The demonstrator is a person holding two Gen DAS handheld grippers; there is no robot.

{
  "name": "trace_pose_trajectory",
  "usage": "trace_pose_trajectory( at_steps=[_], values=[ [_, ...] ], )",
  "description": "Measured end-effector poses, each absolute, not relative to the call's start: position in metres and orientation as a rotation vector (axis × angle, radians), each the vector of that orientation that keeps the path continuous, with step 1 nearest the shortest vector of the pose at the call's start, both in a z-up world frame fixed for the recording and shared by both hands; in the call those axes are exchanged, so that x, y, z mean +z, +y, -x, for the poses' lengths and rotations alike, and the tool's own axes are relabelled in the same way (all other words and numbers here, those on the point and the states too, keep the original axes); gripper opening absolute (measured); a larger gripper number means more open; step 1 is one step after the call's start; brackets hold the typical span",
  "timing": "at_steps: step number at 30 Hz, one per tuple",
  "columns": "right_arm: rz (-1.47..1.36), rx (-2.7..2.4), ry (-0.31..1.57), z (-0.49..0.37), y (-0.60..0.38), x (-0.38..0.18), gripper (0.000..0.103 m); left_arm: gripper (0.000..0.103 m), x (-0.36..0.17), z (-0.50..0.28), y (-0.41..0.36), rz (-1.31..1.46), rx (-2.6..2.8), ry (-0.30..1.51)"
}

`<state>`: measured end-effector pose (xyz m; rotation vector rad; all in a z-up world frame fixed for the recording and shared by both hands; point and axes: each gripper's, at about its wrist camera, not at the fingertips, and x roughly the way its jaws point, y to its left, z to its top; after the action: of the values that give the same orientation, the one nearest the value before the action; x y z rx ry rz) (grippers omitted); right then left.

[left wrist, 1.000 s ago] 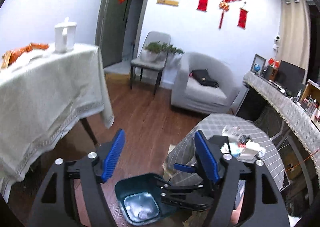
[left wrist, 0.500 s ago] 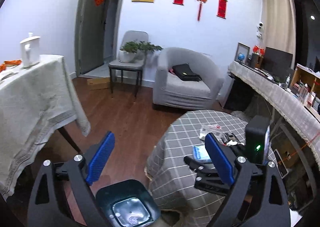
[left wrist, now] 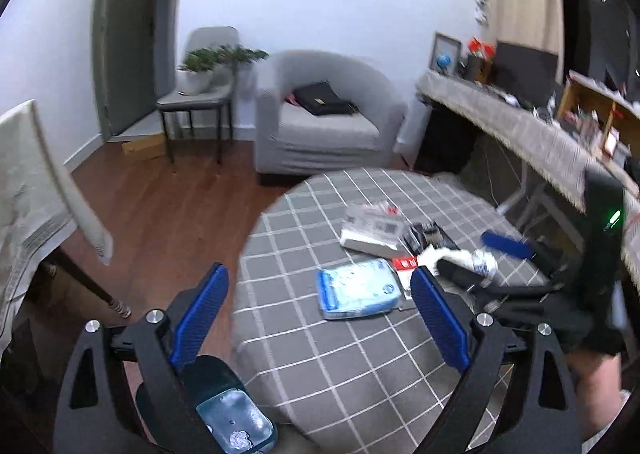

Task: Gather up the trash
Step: 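Move both tools back over the table toward the wipes pack, then grasp the blue wipes pack with left gripper while right grasps white box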

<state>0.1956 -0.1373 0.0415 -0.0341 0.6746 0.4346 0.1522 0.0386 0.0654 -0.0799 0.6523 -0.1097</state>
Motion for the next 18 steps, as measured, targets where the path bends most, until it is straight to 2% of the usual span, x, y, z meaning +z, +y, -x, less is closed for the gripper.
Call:
trace_pose_trajectory(
  at_steps=[11,18],
  values=[
    [-0.160,0.356,0.713,-0.210,-0.200,0.029,0.087,0.094,-0.006,-0.200,0.017,0.095,-0.158,0.814],
    [-0.208,0.342,0.700,-0.212,-0.214,0.027,0.087,0.094,-0.015,-0.213,0.011,0.121,-0.171,0.822]
  ],
)
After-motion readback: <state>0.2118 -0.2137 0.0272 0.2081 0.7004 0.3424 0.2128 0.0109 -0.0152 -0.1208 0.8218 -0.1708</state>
